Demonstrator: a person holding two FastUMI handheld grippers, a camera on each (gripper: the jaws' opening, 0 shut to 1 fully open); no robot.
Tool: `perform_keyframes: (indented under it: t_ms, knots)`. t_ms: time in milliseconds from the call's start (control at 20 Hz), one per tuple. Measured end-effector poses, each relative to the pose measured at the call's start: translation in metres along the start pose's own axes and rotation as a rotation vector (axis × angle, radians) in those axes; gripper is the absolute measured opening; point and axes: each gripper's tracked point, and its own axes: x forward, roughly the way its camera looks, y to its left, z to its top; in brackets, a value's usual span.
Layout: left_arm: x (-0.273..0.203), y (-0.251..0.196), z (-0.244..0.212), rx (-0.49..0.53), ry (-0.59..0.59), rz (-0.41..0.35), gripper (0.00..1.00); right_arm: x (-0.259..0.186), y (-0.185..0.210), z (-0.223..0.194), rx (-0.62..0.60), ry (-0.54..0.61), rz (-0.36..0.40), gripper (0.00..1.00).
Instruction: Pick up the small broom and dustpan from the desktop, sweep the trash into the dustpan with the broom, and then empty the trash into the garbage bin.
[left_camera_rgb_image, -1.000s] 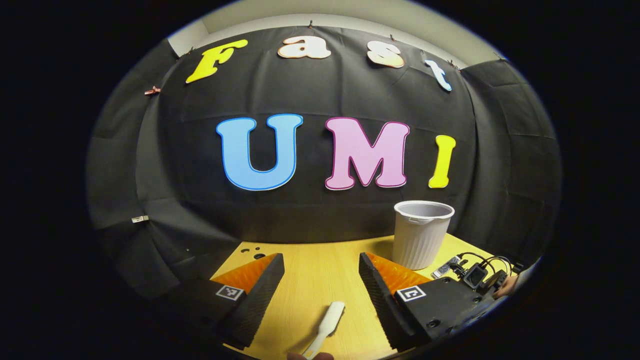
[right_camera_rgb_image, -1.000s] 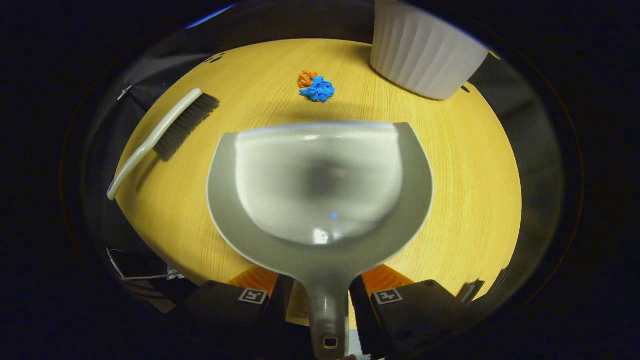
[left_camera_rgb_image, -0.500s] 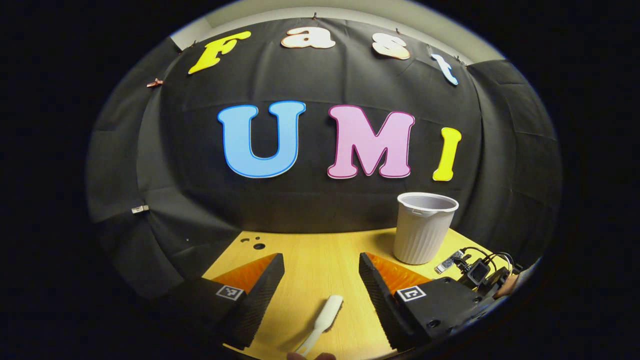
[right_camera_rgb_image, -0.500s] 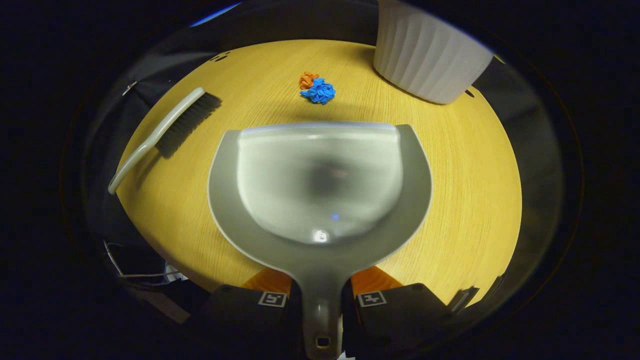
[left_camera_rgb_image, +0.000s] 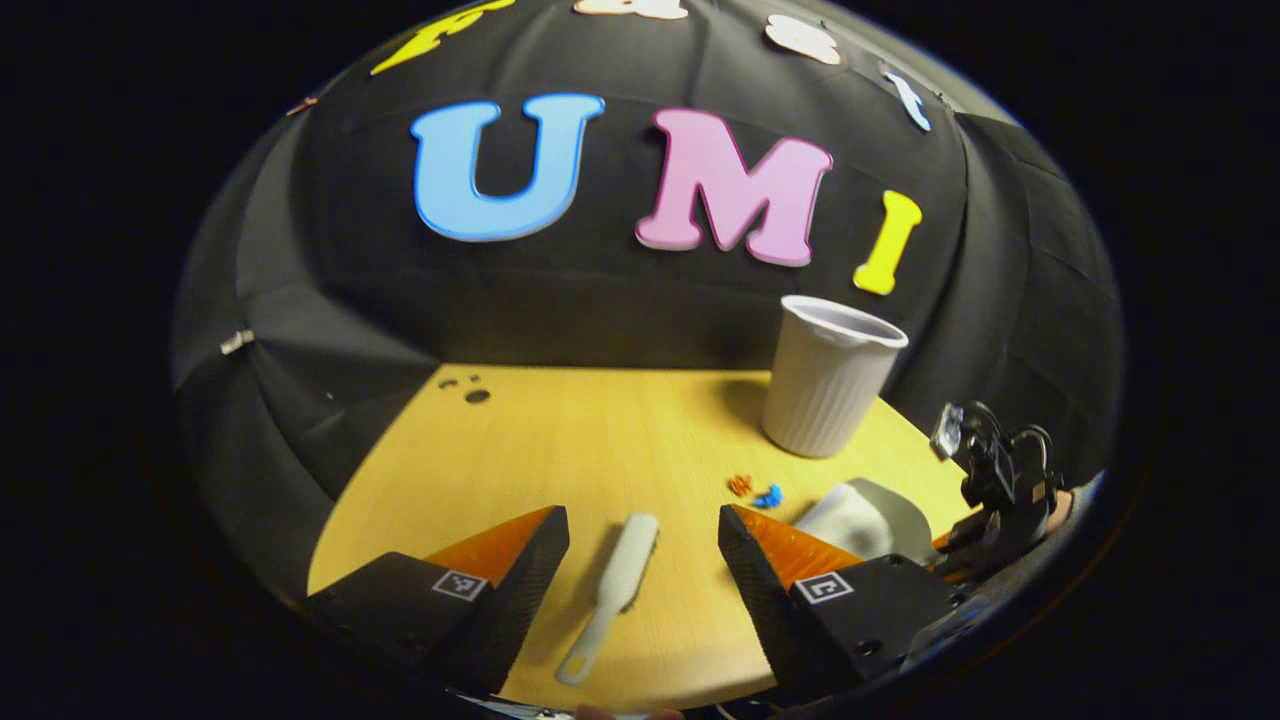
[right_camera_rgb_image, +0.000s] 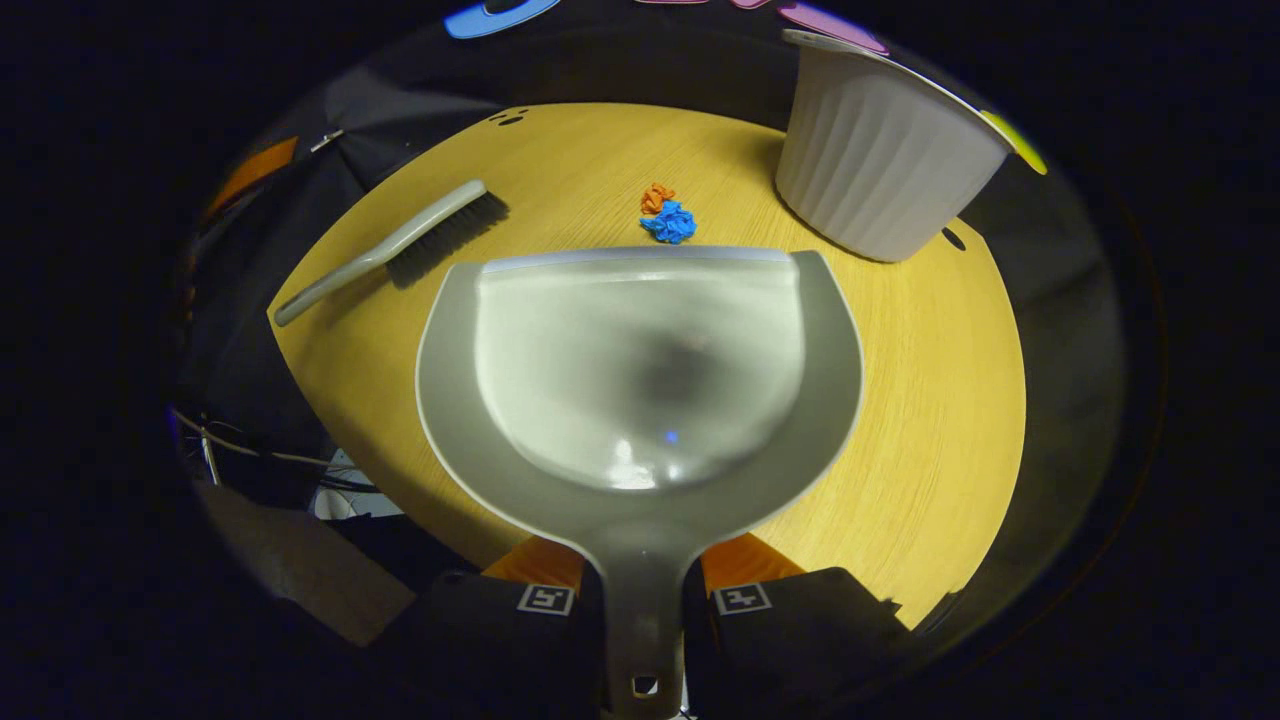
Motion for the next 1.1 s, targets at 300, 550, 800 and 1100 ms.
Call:
perform_keyframes:
  t_ms: [300, 550, 800, 1100]
  knots:
    - [0.034, 0.020, -0.065, 0.127, 0.293, 0.001, 0.96, -0.021, -0.023, -0.014, 0.008, -0.016, -0.033, 0.37]
    - [0.059, 0.031, -0.112, 0.140, 0.486, -0.025, 0.92, -0.029, -0.030, -0.025, 0.057, -0.015, -0.045, 0.36]
    - [0.075, 0.054, -0.145, 0.175, 0.645, -0.013, 0.85, -0.035, -0.036, -0.036, 0.067, -0.010, -0.059, 0.36]
    - [0.089, 0.064, -0.165, 0.179, 0.728, -0.017, 0.67, -0.038, -0.039, -0.040, 0.072, 0.000, -0.058, 0.36]
